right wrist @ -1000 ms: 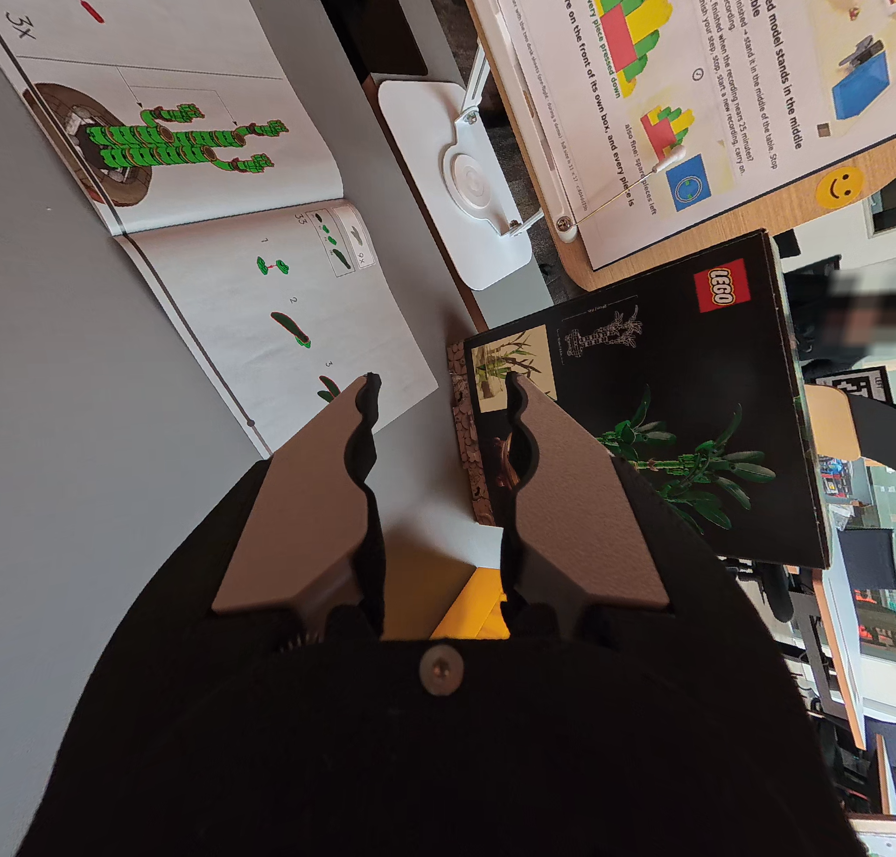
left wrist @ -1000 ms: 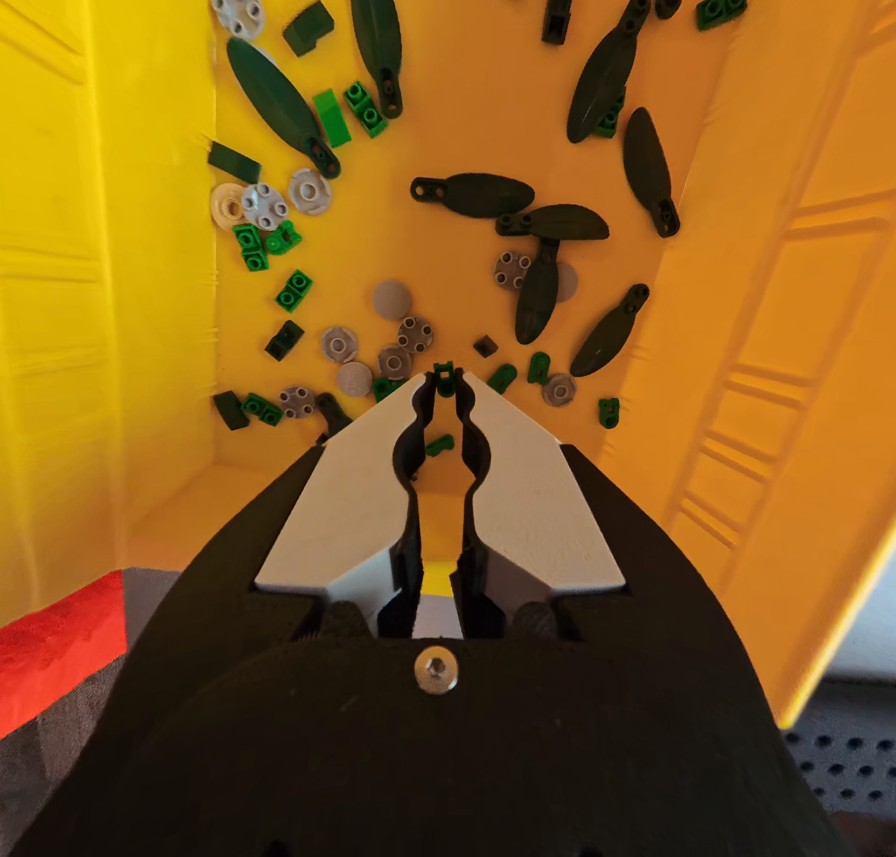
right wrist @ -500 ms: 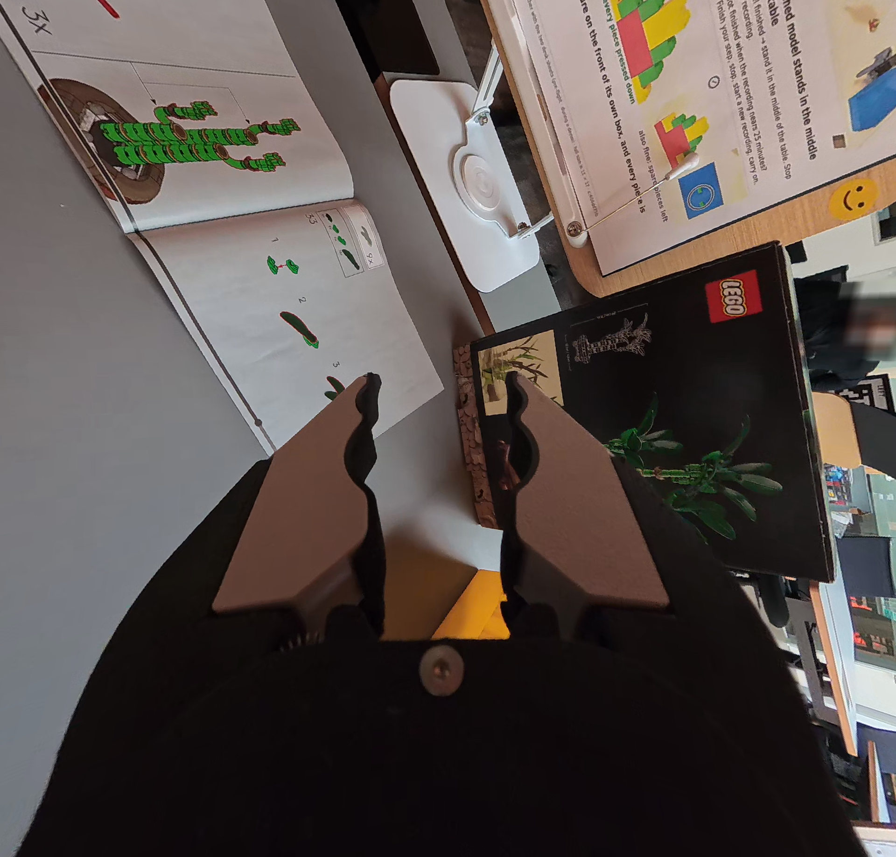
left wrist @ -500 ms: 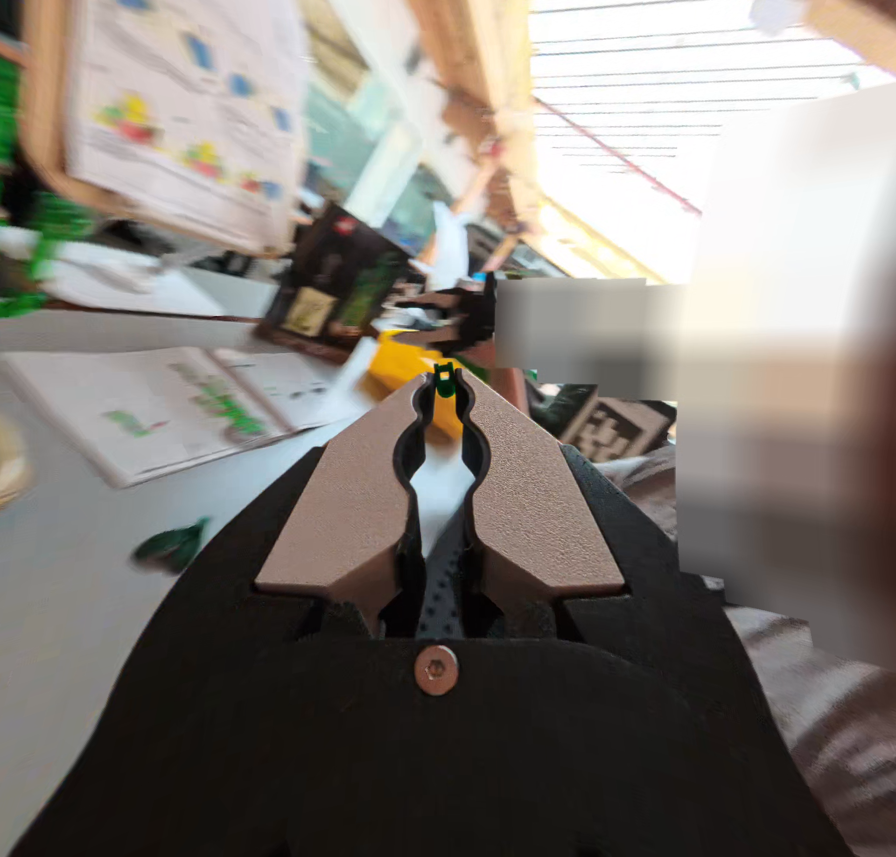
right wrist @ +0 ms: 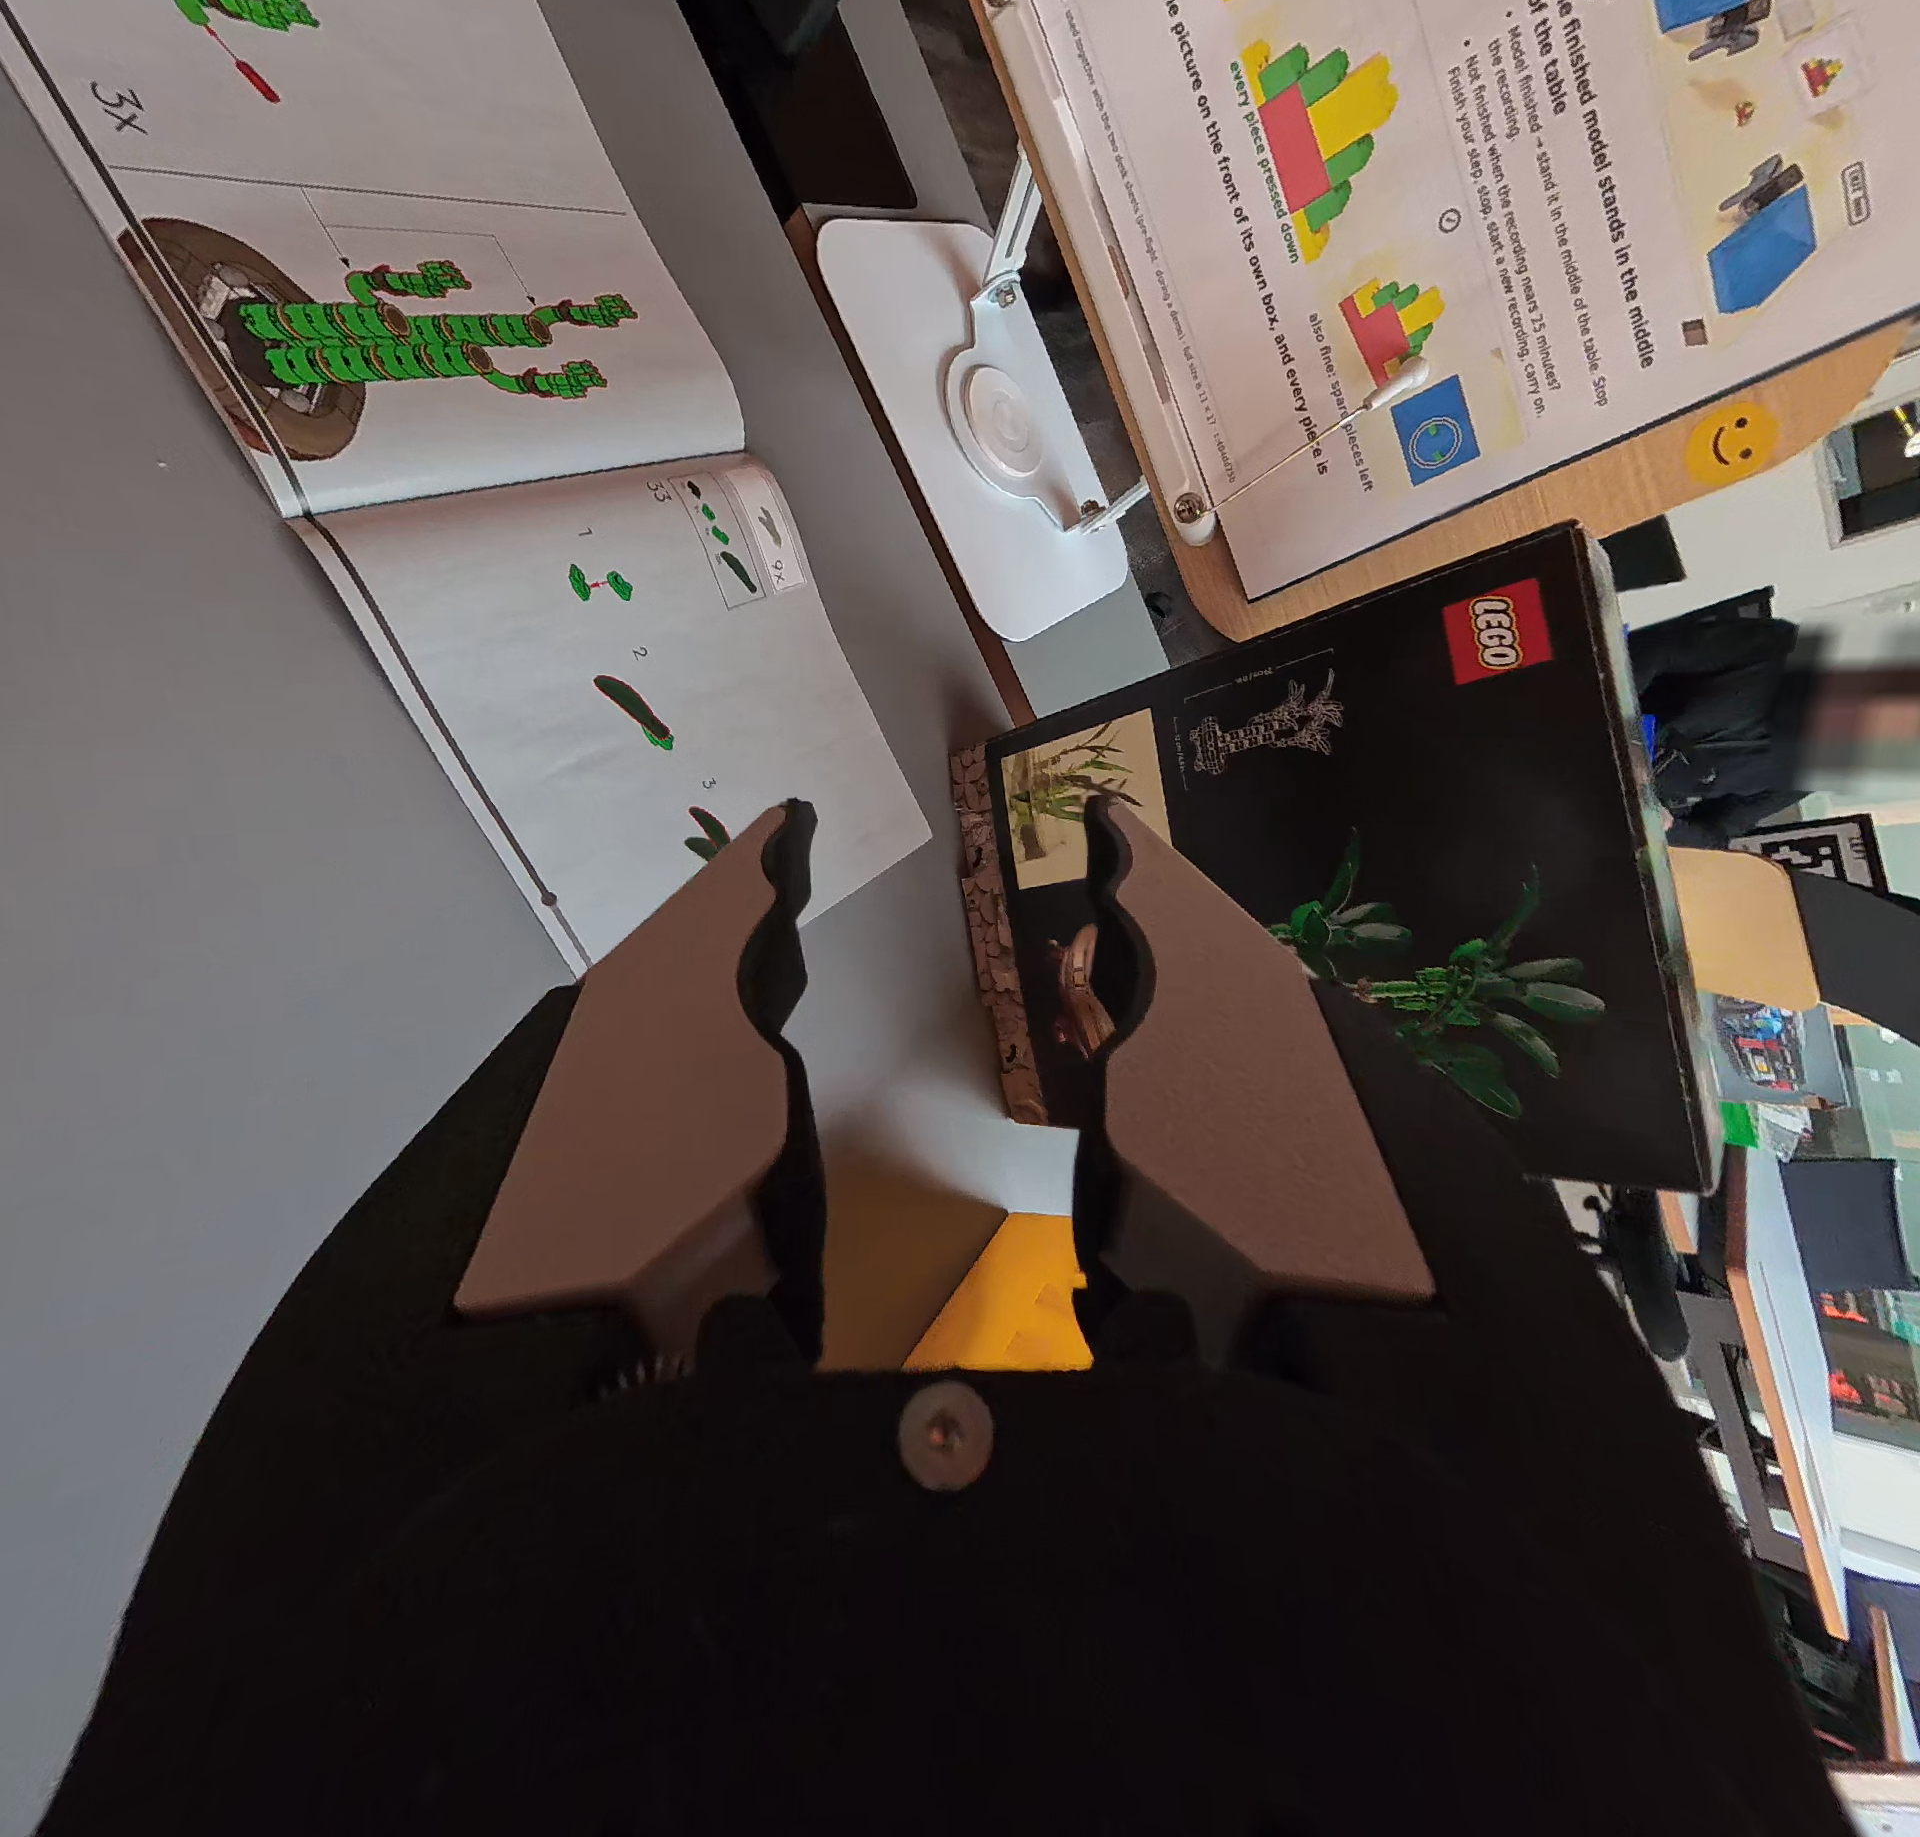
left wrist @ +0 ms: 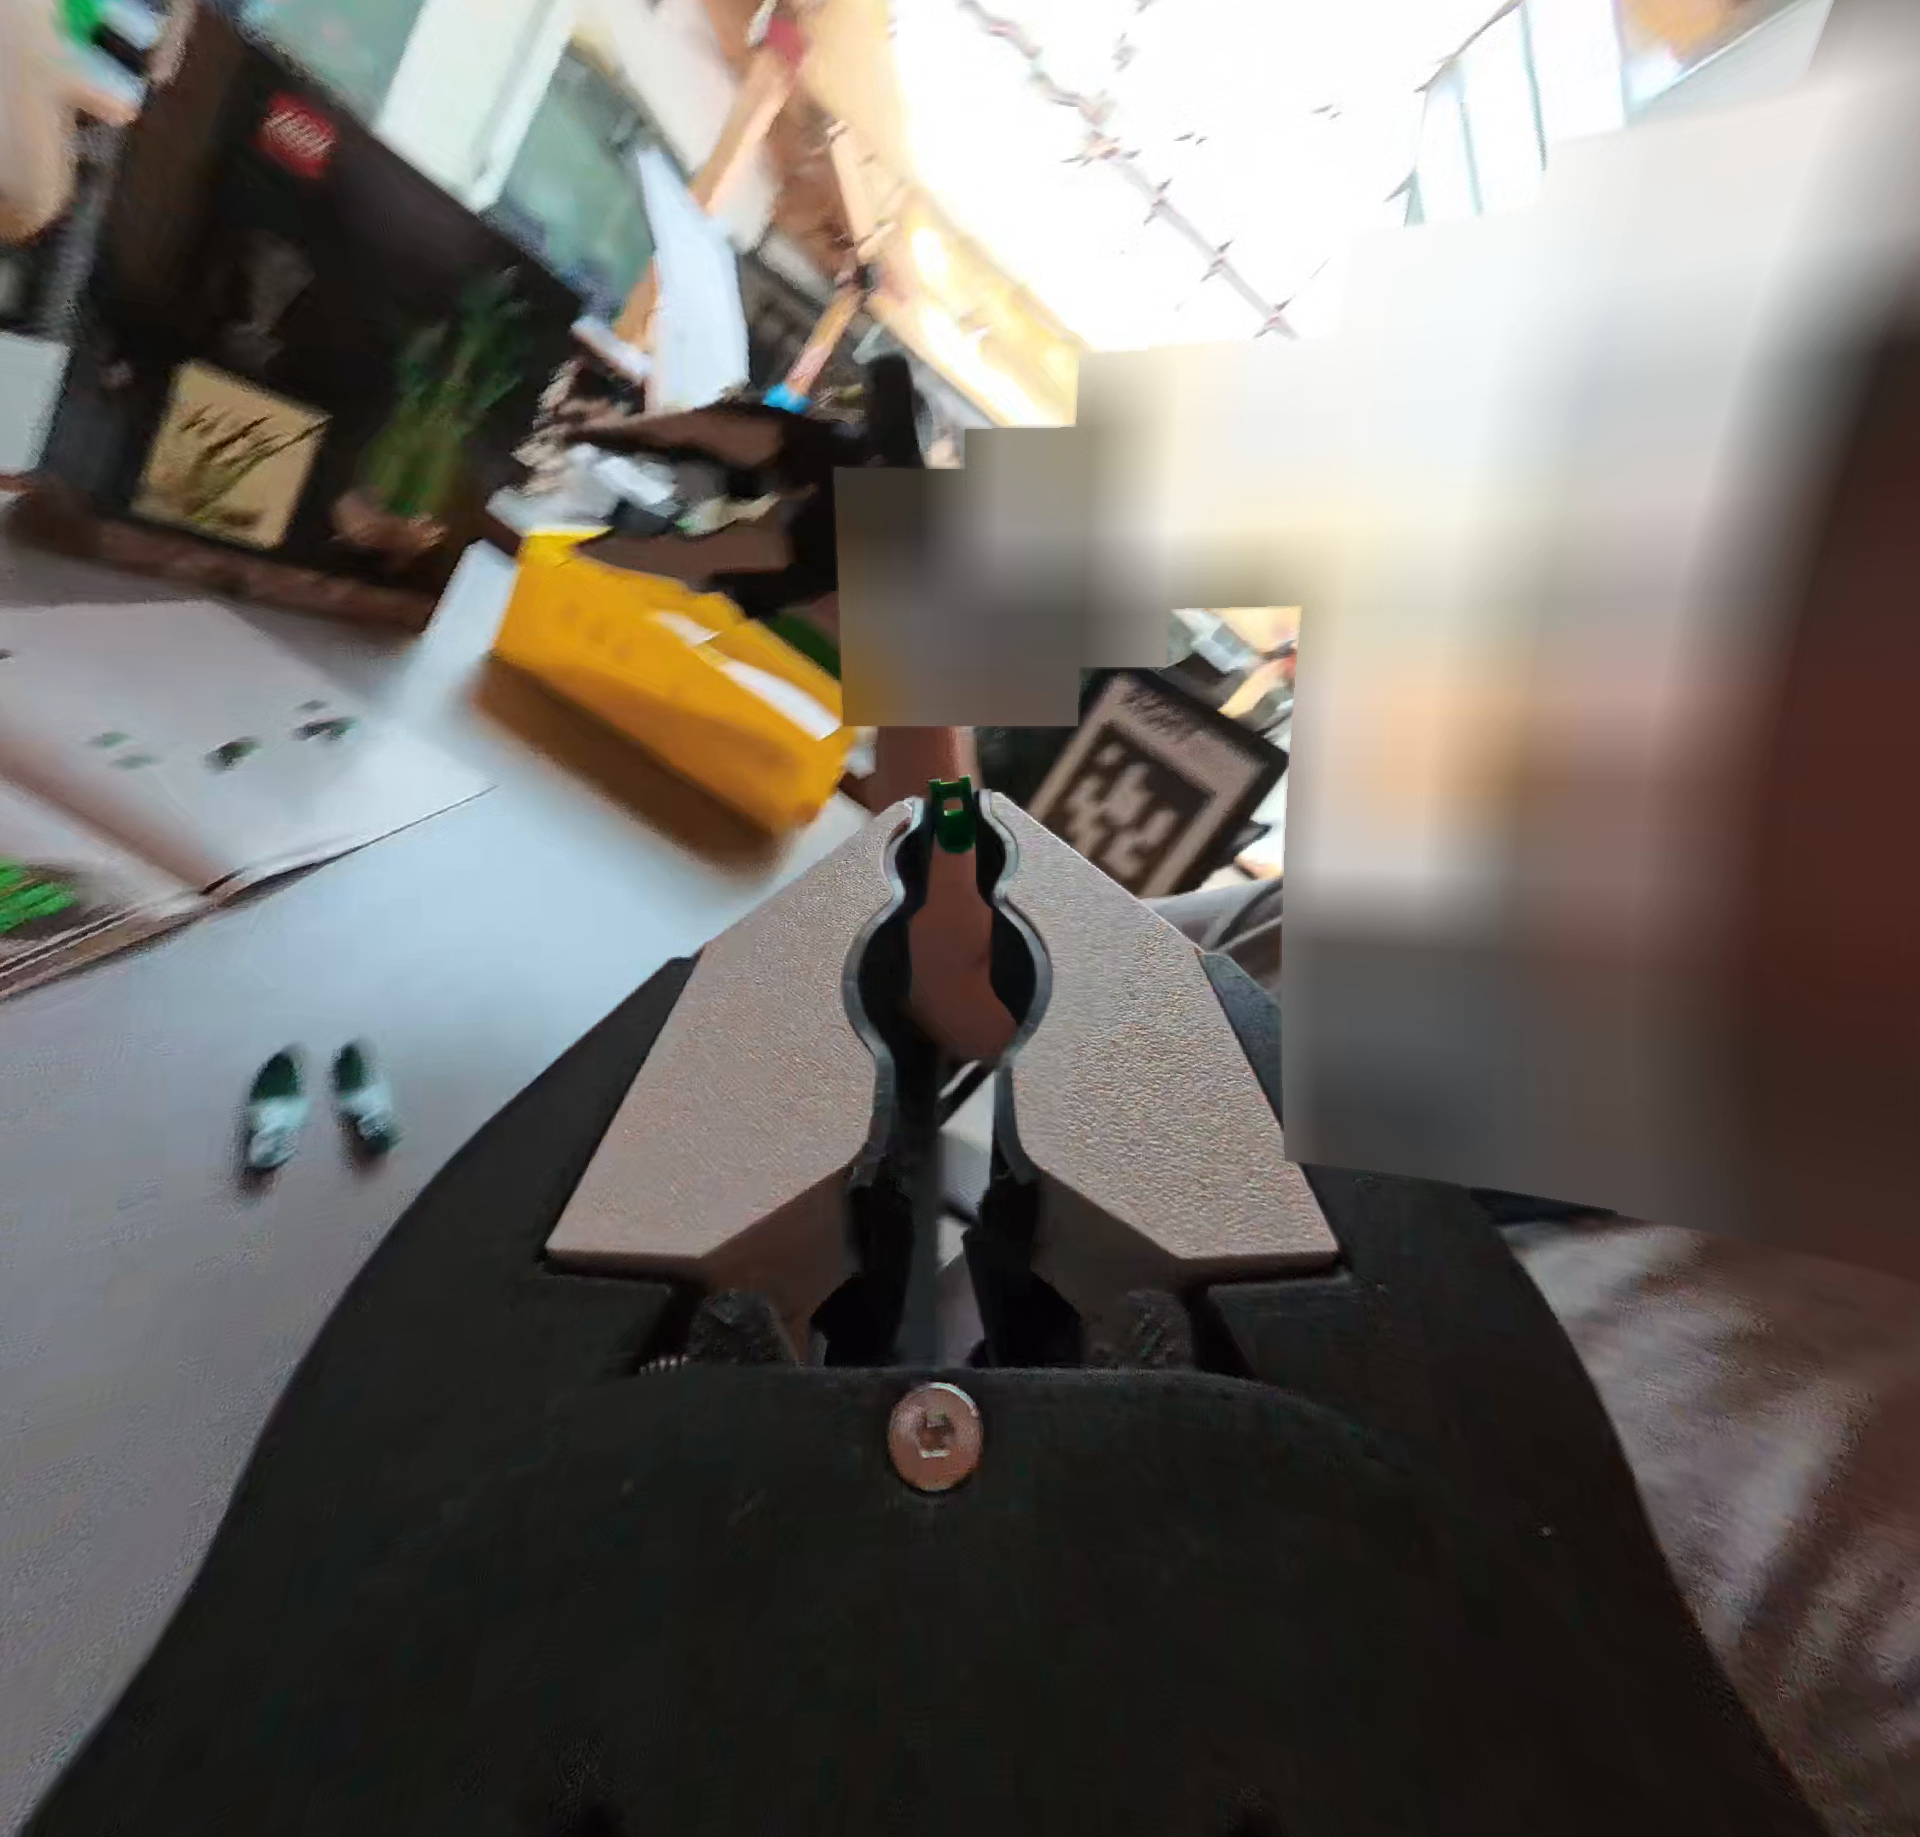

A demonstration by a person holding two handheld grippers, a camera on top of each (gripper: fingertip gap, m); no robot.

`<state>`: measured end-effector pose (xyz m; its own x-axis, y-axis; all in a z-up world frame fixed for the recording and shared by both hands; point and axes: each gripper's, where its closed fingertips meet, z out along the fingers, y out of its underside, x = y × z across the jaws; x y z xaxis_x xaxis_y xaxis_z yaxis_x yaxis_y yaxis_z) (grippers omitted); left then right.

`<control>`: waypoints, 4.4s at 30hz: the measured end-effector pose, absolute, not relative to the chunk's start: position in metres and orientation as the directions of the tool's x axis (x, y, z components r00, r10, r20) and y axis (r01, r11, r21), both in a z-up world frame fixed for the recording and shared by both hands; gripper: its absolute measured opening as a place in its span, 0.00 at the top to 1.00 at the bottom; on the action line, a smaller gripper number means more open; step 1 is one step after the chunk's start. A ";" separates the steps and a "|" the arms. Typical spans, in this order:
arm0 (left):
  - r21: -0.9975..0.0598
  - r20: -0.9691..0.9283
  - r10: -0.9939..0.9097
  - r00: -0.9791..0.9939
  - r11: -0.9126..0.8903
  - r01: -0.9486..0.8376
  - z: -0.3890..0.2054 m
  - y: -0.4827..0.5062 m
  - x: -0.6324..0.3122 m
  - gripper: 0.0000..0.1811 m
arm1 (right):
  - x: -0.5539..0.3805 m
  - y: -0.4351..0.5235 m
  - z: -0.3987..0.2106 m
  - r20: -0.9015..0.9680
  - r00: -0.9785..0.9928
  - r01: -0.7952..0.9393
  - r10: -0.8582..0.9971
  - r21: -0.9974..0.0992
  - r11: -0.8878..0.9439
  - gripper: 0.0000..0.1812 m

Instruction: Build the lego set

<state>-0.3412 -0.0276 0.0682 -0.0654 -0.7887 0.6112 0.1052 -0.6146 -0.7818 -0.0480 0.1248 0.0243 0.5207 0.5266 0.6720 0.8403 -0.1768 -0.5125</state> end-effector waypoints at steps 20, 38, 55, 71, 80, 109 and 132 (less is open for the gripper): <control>-0.487 0.039 -0.808 0.588 -0.529 -0.695 -0.164 0.016 -0.291 0.96 | -0.021 0.117 0.031 0.653 0.565 0.815 0.504 -0.539 -0.215 0.71; -0.494 0.036 -0.816 0.577 -0.517 -0.699 -0.163 0.016 -0.287 0.92 | -0.024 0.118 0.028 0.657 0.552 0.824 0.513 -0.524 -0.215 0.71; -0.954 -0.008 -0.298 0.954 -0.283 -0.096 0.047 0.042 -0.514 0.89 | -0.018 0.117 0.030 0.663 0.557 0.822 0.500 -0.523 -0.223 0.71; -0.496 0.065 -0.138 0.988 -0.864 -0.087 -0.070 0.083 -0.676 0.98 | -0.042 0.120 0.012 0.649 0.509 0.849 0.565 -0.486 -0.207 0.71; -0.347 0.009 -0.062 0.998 -0.936 -0.055 -0.108 0.100 -0.710 0.93 | -0.039 0.123 0.003 0.639 0.508 0.853 0.578 -0.469 -0.232 0.71; -0.229 -0.120 -0.252 0.960 -0.934 -0.273 -0.149 0.152 -0.738 0.89 | -0.037 0.121 -0.003 0.630 0.504 0.856 0.591 -0.455 -0.245 0.71; -0.465 -0.008 -0.176 0.984 -0.871 -0.160 -0.109 0.149 -0.707 0.97 | -0.036 0.118 -0.002 0.634 0.496 0.861 0.593 -0.449 -0.240 0.71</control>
<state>-0.7068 0.1489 -0.1087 0.9843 -0.1762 -0.0078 -0.1595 -0.8708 -0.4651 -0.0356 0.1183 -0.0015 0.4959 0.5930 0.6343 0.8608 -0.2396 -0.4490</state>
